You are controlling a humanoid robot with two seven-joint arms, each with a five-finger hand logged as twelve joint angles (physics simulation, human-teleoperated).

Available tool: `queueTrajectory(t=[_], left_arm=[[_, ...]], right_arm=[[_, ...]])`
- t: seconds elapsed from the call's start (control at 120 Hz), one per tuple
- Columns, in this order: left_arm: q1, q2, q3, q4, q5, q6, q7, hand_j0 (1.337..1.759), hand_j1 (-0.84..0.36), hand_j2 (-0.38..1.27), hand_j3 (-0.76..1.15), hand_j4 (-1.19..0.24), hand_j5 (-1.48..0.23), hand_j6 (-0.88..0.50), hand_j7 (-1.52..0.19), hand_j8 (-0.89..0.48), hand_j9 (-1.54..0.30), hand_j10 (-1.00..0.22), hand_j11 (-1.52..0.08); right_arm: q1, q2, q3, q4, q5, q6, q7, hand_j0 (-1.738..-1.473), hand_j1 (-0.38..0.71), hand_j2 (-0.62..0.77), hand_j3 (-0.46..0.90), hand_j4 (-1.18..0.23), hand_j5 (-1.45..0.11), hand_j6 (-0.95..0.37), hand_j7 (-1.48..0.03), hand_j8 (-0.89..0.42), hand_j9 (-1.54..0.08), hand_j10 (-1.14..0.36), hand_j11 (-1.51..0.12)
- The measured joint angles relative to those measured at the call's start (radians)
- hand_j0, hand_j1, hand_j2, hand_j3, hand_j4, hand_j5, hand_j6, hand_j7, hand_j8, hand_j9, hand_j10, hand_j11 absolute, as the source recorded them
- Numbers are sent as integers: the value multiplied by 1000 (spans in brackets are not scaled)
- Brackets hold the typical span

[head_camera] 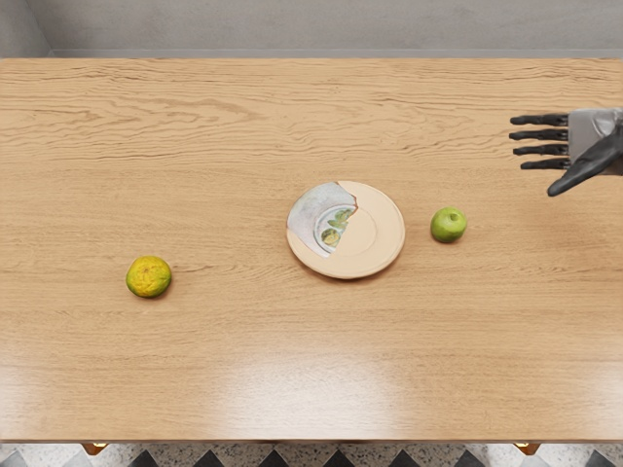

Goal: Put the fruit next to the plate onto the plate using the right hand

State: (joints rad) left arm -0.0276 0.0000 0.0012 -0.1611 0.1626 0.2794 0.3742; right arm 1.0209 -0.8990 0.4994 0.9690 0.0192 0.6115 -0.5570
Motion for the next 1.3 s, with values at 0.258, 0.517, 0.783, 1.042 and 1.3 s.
queueTrajectory(t=[0.258,0.517,0.783,1.042,1.3], left_arm=[[0,0,0,0,0,0,0,1658,349,1,0,-1,0,-1,0,-1,0,-1,0],[0,0,0,0,0,0,0,1658,349,1,0,-1,0,-1,0,-1,0,-1,0],[0,0,0,0,0,0,0,1658,349,1,0,-1,0,-1,0,-1,0,-1,0],[0,0,0,0,0,0,0,1658,349,1,0,-1,0,-1,0,-1,0,-1,0],[0,0,0,0,0,0,0,1658,349,1,0,-1,0,-1,0,-1,0,-1,0]], right_arm=[[126,156,9,55,-390,0,-49,-1658,-349,0,0,-1,0,0,0,0,0,0,0],[28,261,-5,302,-1020,-360,-53,-1658,-349,0,0,-3,-1,-4,-1,-3,-1,-2,-1],[-149,364,-5,322,-1130,-601,-32,-1658,-284,-10,0,-58,-72,-60,-72,-59,-72,-57,-72],[-208,371,-5,313,-1131,-696,38,-1658,-117,-37,0,-197,-253,-199,-253,-198,-253,-197,-253],[-218,361,-6,313,-1131,-703,44,-1657,53,-70,0,-346,-455,-350,-450,-346,-455,-345,-455]])
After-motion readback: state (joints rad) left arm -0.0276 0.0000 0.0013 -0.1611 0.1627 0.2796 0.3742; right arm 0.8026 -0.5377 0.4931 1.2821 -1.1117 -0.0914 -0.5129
